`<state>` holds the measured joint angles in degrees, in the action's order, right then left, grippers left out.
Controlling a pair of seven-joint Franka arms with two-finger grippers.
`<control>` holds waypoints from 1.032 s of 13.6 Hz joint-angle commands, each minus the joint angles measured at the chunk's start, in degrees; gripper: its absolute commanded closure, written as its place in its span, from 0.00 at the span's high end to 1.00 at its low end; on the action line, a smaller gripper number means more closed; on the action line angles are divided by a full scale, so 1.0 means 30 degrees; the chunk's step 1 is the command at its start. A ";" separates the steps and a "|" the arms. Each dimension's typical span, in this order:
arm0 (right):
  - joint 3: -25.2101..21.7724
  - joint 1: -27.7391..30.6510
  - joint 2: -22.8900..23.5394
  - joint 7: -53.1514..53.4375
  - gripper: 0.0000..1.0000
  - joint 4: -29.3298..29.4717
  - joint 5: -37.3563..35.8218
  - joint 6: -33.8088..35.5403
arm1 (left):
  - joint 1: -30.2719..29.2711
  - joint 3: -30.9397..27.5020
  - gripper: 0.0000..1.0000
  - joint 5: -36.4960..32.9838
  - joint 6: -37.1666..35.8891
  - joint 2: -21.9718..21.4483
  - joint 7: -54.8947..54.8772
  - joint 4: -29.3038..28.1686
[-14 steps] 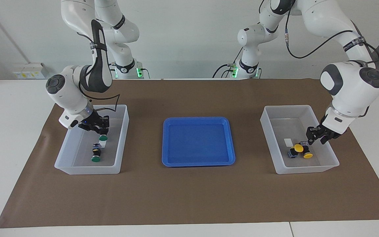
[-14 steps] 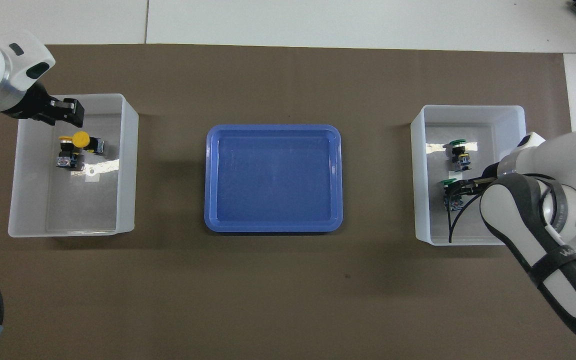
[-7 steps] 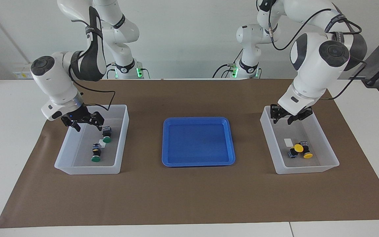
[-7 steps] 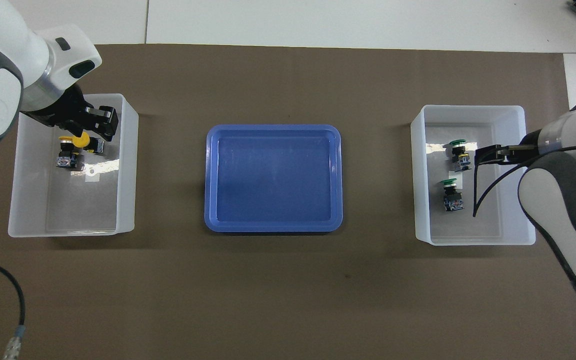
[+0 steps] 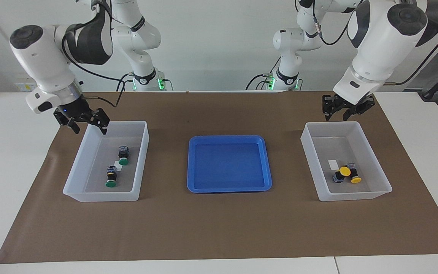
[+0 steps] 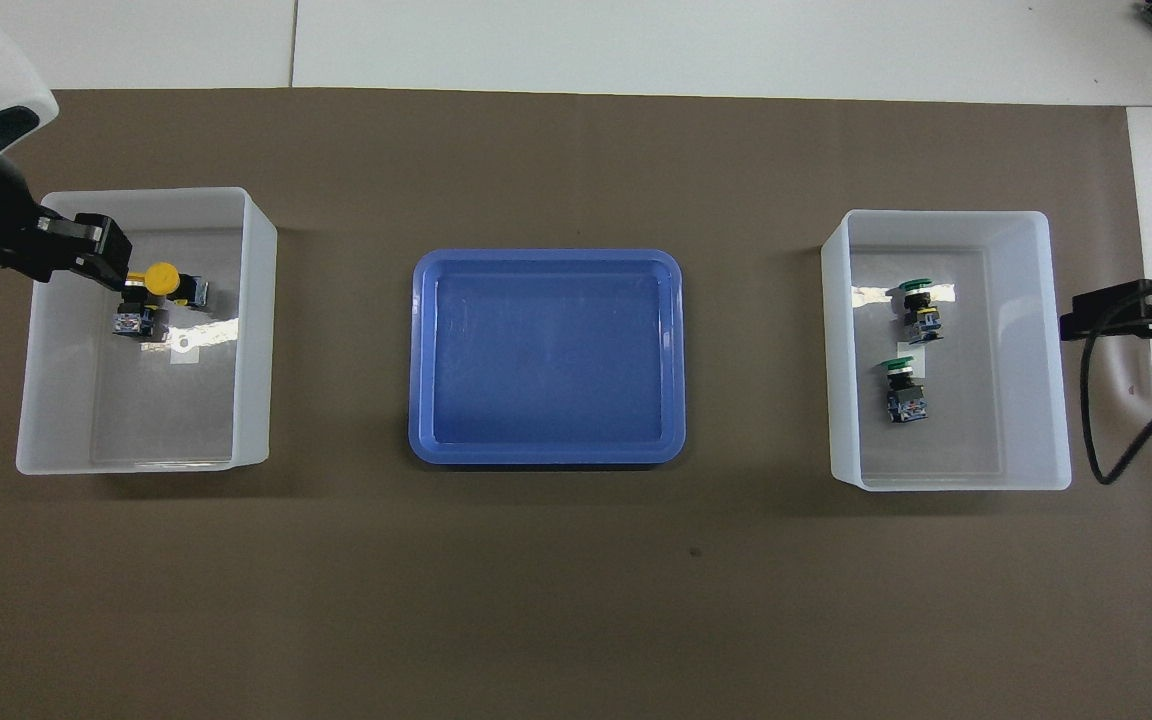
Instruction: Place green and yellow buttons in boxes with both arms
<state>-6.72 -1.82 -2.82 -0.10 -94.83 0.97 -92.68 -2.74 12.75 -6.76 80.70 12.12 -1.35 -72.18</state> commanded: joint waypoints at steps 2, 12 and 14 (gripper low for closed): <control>0.0333 0.0284 -0.0960 0.0503 1.00 0.0355 -0.0700 0.2094 | -0.0464 0.0026 0.62 0.0231 0.1925 -0.1312 -0.0722 -0.2537; 0.0599 0.0315 -0.1081 0.0298 1.00 0.0233 -0.0819 0.2096 | -0.1284 -0.0091 1.00 0.1076 0.3071 -0.3423 -0.0782 -0.6118; 0.0628 0.0286 -0.1110 -0.0082 1.00 0.0058 -0.0995 0.1833 | -0.1957 -0.0062 1.00 0.1549 0.3100 -0.3453 -0.0810 -0.6087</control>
<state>-5.51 -1.19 -5.41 -0.07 -93.40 -0.17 -86.66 -6.60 12.59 -3.96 88.57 3.38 -2.81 -88.75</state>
